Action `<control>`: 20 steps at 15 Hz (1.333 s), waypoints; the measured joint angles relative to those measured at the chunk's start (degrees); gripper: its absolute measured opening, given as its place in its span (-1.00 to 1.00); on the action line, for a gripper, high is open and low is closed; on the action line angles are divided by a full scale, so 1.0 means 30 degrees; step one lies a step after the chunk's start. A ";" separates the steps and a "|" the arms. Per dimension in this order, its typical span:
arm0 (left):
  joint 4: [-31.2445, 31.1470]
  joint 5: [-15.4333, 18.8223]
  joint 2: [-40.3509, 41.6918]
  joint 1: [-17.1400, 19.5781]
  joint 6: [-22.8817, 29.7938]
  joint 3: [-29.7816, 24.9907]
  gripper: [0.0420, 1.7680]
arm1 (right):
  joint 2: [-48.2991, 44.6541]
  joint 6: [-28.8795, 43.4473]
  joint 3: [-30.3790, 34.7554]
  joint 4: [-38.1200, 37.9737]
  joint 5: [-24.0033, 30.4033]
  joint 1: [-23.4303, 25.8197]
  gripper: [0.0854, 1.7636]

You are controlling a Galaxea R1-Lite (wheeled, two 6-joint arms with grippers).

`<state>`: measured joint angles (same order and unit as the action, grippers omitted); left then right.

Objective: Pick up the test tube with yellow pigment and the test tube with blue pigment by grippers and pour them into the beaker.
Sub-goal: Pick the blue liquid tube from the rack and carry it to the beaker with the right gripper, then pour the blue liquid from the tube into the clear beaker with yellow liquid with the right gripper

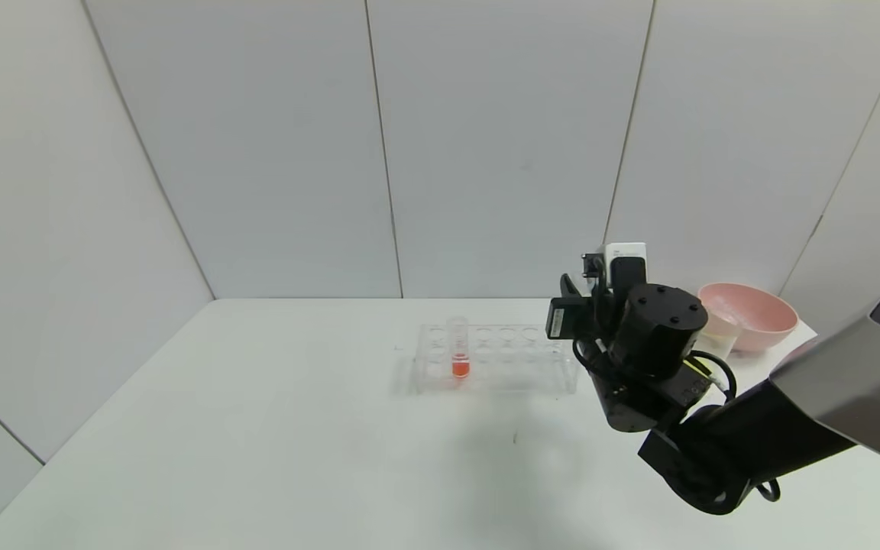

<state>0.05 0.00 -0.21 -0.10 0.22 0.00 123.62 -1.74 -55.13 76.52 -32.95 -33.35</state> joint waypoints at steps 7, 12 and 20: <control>0.0008 0.0000 0.0000 0.0000 0.0000 0.0000 1.00 | -0.0325 -0.0065 -0.0028 -0.0110 0.0301 0.0004 -0.49; 0.0008 0.0008 0.0000 0.0000 0.0000 0.0000 1.00 | -0.1959 0.0024 0.1166 -0.1219 0.3933 0.1398 -0.49; 0.0008 0.0000 0.0000 0.0000 0.0008 0.0000 1.00 | -0.6132 -0.0102 0.7895 -0.1430 2.1199 0.9362 -0.49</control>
<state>0.07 0.00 -0.21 -0.10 0.24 0.00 105.23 -2.05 -31.44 72.23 30.65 -5.27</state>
